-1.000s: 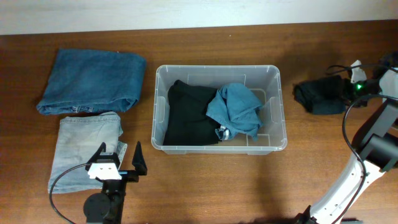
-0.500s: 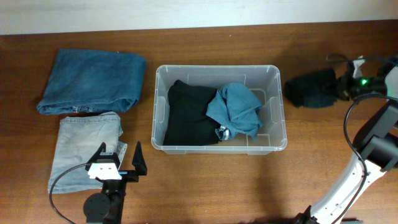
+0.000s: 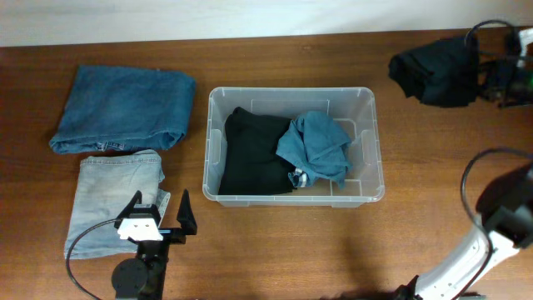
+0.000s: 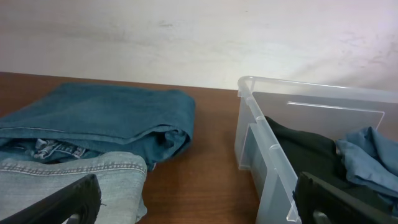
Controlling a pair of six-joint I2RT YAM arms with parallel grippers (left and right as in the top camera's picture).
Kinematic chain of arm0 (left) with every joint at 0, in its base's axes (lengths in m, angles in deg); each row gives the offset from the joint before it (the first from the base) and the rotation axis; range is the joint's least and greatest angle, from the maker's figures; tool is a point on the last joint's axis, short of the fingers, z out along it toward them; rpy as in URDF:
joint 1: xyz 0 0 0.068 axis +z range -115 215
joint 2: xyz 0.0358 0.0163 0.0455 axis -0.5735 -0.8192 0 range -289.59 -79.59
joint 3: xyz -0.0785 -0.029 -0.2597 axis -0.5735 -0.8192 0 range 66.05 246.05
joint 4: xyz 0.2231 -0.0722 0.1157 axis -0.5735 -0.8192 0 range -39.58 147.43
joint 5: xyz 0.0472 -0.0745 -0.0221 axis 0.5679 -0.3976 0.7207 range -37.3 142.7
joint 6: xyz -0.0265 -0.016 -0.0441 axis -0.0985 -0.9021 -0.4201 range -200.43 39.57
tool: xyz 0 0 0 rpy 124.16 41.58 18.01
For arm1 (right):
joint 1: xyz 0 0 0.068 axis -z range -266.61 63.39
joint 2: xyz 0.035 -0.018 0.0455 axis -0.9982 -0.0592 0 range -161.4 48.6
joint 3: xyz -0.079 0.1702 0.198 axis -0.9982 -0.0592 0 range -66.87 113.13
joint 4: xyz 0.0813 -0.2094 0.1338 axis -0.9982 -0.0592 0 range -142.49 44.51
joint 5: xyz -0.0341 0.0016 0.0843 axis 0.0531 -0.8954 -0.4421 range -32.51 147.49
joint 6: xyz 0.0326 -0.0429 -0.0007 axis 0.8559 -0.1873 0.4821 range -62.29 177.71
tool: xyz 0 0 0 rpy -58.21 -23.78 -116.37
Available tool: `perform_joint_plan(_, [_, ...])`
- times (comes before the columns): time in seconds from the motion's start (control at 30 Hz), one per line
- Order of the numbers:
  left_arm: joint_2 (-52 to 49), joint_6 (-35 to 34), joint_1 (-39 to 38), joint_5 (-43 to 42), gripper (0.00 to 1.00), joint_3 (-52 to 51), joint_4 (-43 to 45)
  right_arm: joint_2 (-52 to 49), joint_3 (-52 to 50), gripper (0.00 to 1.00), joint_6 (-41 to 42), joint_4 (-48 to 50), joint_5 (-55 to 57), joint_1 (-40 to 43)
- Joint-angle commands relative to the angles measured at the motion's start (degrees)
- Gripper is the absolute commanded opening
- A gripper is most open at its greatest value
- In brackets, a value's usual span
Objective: Pack container
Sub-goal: 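Carry the dark green garment left into the container's right side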
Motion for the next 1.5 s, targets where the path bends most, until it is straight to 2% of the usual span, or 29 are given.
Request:
perform_joint_plan(0.0, [0.22,0.92,0.22,-0.02,0.99,-0.09,-0.46,12.98,1.77,0.04,7.30,-0.31,9.49,-4.57])
perform_joint_plan(0.13, [0.22,0.92,0.22,-0.02,0.99,-0.09,-0.46,23.63,-0.96,0.04,12.61,-0.28,23.41,-13.46])
perform_joint_plan(0.23, [0.22,0.92,0.22,-0.04,0.99,-0.09,-0.46,31.30,-8.68,0.04,16.09,-0.28,32.79,-22.62])
perform_joint_plan(0.4, [0.22,0.92,0.22,-0.02,0.99,-0.09,-0.46,37.94,-24.09,0.04,18.36,3.56,32.76,-30.08])
perform_joint_plan(0.63, [0.22,0.92,0.22,-0.04,0.99,-0.09,-0.46,38.16,-42.66,0.04,25.11,19.78,32.68,-31.10])
perform_joint_plan(0.93, [0.22,0.92,0.22,-0.02,0.99,-0.09,-0.46,37.55,-54.27,0.04,35.47,34.32,33.05,-36.44])
perform_joint_plan(1.0, [0.22,0.92,0.22,-0.02,1.00,-0.09,-0.46,37.55,-57.27,0.04,41.11,38.99,35.58,-40.00])
perform_joint_plan(1.2, [0.22,0.92,0.22,-0.02,0.99,-0.09,-0.46,36.44,-61.24,0.04,47.43,43.10,43.12,-45.51])
perform_joint_plan(1.43, [0.22,0.92,0.22,-0.02,0.99,-0.09,-0.46,30.73,-62.42,0.04,47.52,44.19,47.43,-47.23])
perform_joint_plan(1.47, [0.22,0.92,0.22,-0.02,1.00,-0.09,-0.46,29.79,-62.42,0.07,47.52,44.19,48.30,-47.21])
